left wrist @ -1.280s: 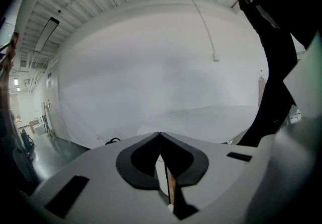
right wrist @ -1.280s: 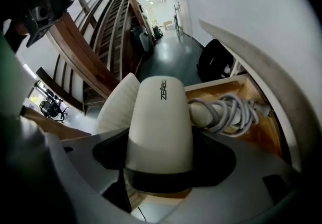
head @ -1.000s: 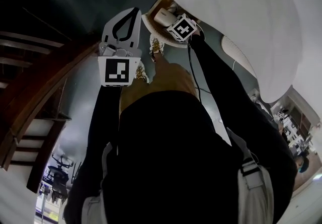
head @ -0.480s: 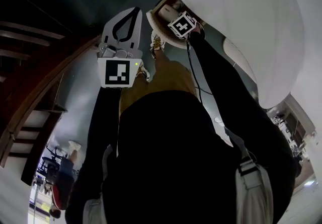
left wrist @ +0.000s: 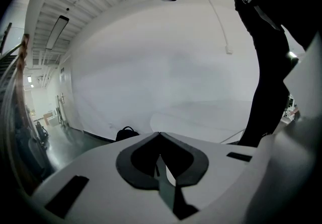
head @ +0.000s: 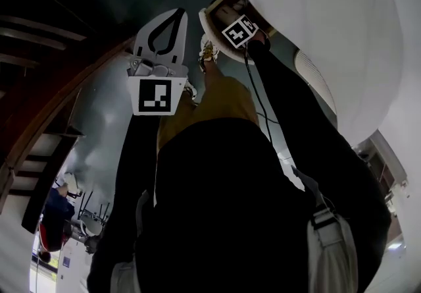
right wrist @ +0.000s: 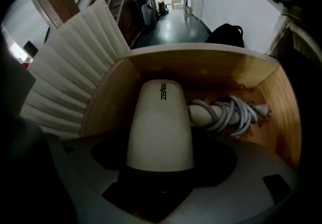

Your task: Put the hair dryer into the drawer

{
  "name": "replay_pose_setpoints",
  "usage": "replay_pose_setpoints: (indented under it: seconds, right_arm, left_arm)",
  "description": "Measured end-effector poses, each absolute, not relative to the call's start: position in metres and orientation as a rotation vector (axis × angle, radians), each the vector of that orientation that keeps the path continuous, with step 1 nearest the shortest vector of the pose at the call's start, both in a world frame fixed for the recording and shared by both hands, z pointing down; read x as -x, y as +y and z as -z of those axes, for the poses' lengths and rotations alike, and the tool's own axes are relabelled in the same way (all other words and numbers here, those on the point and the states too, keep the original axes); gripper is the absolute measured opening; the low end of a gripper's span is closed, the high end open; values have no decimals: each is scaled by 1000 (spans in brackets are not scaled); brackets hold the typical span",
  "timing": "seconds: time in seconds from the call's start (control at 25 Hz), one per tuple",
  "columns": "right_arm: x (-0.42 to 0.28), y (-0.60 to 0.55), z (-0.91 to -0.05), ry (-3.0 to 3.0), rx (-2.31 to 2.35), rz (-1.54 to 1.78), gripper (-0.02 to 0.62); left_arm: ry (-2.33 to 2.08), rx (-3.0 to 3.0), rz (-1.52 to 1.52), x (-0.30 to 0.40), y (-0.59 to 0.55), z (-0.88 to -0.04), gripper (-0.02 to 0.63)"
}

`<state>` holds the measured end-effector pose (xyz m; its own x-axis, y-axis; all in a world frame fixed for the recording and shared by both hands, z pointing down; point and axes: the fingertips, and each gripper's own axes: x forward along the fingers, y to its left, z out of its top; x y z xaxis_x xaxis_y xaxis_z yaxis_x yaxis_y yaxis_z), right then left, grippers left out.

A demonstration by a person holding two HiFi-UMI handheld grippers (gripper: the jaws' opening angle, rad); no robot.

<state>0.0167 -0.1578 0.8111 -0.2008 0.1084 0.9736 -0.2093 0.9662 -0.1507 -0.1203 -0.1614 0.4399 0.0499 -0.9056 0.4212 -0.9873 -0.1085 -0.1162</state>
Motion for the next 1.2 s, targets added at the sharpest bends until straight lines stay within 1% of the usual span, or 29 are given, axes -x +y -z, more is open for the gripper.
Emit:
replay_pose_setpoints:
  seconds: [0.24,0.48,1.04,1.2]
  right_arm:
    - [-23,-160,-815,-1751,-101,-206,351]
    - [-24,-160,-810,-1794,-102,-279,353]
    - [-30,-166,-799,-1809,-130,-246,351]
    - [-31,-168,-784,-1828,-162,-241,351]
  left_arm:
    - [-1951,-2106,-570,121,-159,-444,12]
    - [-1936,-2099,-574,120,-157,-448,12]
    - [-1913,-2150,-560,107,-158,-448,12]
    - [-1917,-2185,-513,106,-159,-435,12]
